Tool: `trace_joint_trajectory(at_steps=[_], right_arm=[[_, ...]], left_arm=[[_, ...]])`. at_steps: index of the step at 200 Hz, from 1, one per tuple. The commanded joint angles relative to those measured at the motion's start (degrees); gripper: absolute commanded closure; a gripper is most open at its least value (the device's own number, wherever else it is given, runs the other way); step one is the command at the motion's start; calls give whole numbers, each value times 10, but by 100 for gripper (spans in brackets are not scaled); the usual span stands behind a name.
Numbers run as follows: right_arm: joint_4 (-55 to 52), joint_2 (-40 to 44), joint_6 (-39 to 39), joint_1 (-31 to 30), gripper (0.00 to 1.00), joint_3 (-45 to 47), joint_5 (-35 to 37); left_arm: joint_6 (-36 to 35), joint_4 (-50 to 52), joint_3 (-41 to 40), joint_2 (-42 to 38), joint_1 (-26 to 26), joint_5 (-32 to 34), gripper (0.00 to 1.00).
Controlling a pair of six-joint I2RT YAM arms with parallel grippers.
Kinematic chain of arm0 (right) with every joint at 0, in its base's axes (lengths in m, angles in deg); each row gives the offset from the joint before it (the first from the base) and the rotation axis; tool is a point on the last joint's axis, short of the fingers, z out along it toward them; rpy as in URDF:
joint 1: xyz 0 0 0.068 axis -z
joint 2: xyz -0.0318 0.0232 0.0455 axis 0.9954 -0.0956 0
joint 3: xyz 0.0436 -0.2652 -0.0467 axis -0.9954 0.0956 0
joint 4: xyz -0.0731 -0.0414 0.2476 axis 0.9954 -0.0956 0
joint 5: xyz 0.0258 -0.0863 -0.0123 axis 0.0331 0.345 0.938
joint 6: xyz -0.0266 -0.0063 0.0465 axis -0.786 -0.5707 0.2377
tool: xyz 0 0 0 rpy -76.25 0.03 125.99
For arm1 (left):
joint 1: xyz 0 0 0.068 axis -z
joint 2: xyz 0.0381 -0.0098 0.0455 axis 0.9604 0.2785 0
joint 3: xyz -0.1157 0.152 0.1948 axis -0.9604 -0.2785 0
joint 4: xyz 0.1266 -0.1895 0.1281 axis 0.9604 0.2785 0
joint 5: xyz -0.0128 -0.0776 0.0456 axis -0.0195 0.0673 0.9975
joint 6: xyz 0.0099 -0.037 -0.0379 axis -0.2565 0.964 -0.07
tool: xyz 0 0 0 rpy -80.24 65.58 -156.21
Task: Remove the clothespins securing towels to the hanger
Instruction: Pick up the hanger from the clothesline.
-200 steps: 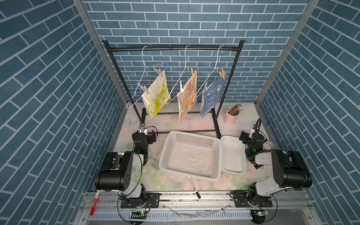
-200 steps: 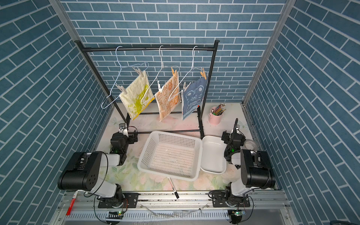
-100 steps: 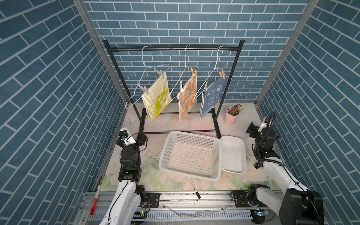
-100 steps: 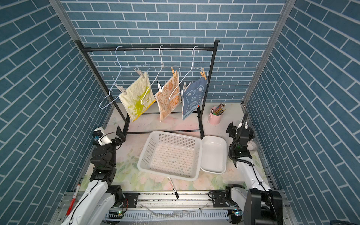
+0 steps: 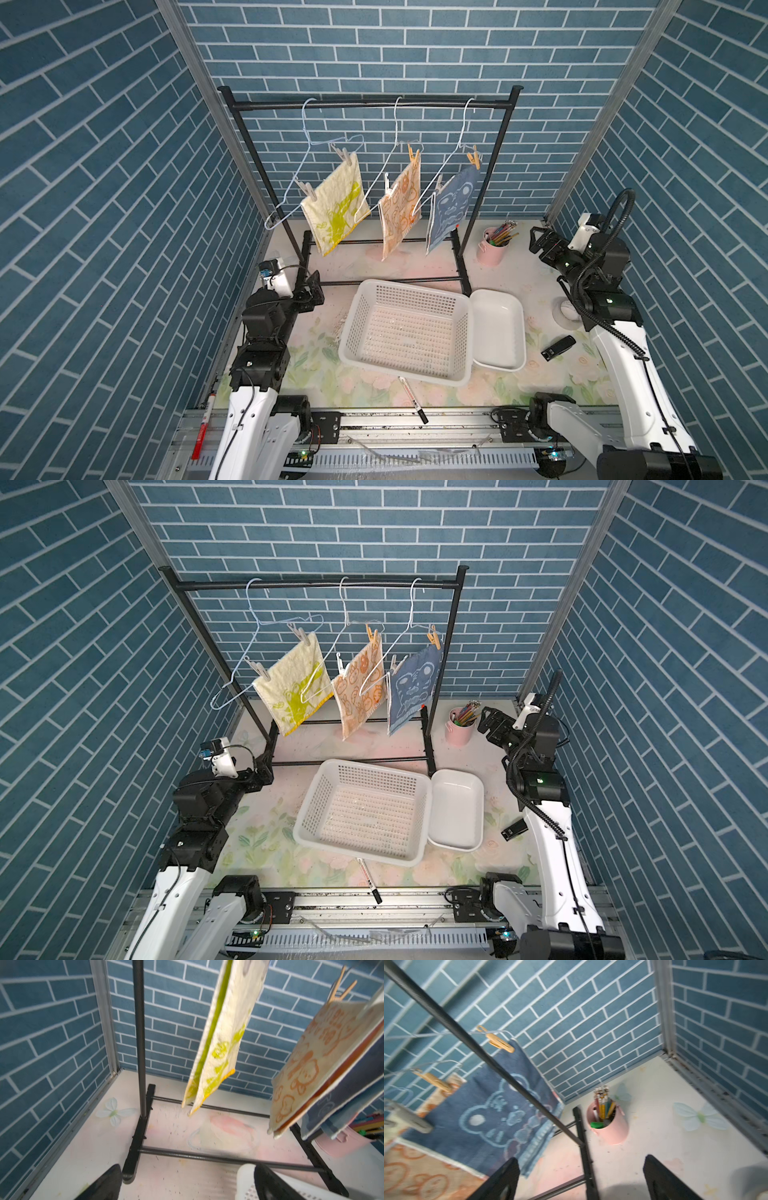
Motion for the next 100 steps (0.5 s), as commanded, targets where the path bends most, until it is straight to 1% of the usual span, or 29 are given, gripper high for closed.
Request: trace_joint_trajectory(at_steps=[1, 24, 64, 100], right_arm=[[-29, -22, 112, -28, 9, -60, -74], [10, -59, 142, -81, 10, -119, -69], [38, -172, 177, -169, 15, -253, -78], [53, -251, 179, -221, 17, -351, -69]], left_arm=[[-27, 41, -11, 6, 1, -24, 0], [-26, 31, -15, 4, 0, -32, 0], [-27, 37, -12, -1, -3, -30, 0], [-26, 38, -14, -12, -9, -25, 0]])
